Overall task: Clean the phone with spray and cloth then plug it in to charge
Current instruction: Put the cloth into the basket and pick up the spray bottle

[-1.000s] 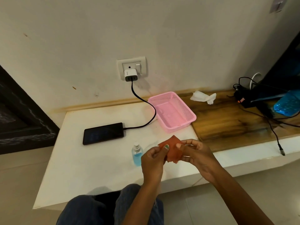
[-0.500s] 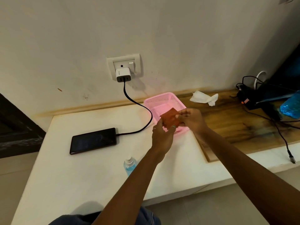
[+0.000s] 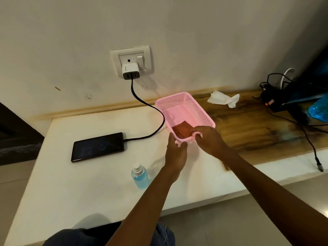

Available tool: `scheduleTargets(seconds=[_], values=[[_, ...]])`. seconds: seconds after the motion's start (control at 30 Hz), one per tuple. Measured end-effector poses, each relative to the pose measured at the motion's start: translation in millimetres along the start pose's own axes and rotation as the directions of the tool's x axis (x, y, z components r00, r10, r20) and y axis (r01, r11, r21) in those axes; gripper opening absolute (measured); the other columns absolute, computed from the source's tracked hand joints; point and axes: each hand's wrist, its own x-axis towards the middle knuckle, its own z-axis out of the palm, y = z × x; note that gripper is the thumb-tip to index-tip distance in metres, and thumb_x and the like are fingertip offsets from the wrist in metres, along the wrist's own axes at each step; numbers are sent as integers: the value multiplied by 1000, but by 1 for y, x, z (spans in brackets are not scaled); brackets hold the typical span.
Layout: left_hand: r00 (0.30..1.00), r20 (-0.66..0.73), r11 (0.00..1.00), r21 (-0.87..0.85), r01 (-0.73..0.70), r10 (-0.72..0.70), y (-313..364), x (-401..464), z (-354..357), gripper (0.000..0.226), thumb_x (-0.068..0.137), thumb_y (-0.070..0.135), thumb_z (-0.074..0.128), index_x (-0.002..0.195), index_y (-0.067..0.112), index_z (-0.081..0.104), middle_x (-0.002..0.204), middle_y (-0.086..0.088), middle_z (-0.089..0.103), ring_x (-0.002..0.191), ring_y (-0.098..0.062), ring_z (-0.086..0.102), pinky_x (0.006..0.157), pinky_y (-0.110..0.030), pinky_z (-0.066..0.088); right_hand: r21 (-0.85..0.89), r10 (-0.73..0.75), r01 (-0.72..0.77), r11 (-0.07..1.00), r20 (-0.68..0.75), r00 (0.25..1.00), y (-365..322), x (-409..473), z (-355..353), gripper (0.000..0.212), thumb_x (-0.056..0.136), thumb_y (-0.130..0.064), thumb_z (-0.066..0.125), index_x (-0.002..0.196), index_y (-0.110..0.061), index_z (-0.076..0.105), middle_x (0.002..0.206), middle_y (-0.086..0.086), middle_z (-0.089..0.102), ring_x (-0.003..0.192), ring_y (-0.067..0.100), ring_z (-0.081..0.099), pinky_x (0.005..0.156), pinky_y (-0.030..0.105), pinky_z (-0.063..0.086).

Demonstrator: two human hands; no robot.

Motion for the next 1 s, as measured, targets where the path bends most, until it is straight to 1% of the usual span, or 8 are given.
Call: scheduleTargets(seconds=[0.17,0.4,0.57,0.67,0.73,0.83,0.93,1.0], values=[[998,-38,998,50,46,-44,3,10,-9,52,99,28,45,148,24,26,149,-2,40,131,-23,43,105,-35,37,-5,-116,115,993,-78,990,-15,-22,11,26,88,-5,58,112,-10,66,112,9,68,103,27,61,96,35,45],[994,-50,986,130,100,-94,3,7,-10,68,98,35,46,151,27,4,158,-2,20,141,-29,29,112,-44,29,-5,-71,71,997,-68,995,-25,-36,14,38,90,-8,56,127,-14,53,137,3,51,132,22,37,113,42,26],[997,-32,986,151,70,-66,6,-18,-7,62,99,39,38,151,31,4,158,2,19,142,-25,28,112,-39,29,168,-86,135,976,-270,959,-44,-55,8,35,82,-1,65,117,-5,61,121,13,62,115,30,54,102,35,36],[999,-31,990,143,-16,20,7,-54,-11,57,99,40,37,149,35,11,156,10,24,140,-17,33,109,-31,33,354,-17,111,929,-258,966,-54,-74,8,35,83,-1,64,116,-9,60,120,7,62,112,19,54,99,29,39],[990,-71,991,68,-117,121,4,-83,-21,46,99,34,42,143,38,28,149,15,36,131,-9,43,101,-19,39,462,50,39,886,-179,983,-60,-90,11,31,86,-4,62,115,-13,59,119,1,61,110,13,54,96,22,39],[944,-222,960,-81,-268,245,-7,-114,-51,27,98,15,47,114,33,58,111,22,66,101,-4,64,81,-13,52,514,44,-24,857,-27,999,-73,-115,25,30,88,-7,60,116,-19,57,119,-4,59,109,13,55,90,19,41],[881,-432,964,-82,-252,193,-18,-123,-83,28,97,7,46,88,26,64,86,20,70,88,-12,68,68,-15,52,508,-11,-24,861,67,998,-93,-133,42,38,87,-12,61,123,-22,52,127,-4,55,108,7,52,88,15,40],[852,-509,985,-42,-169,124,-28,-119,-97,25,97,9,46,86,25,62,92,15,66,96,-18,64,78,-21,52,507,-23,-27,861,93,995,-105,-135,52,44,87,-17,64,127,-25,47,132,-5,50,107,4,48,88,14,39]])
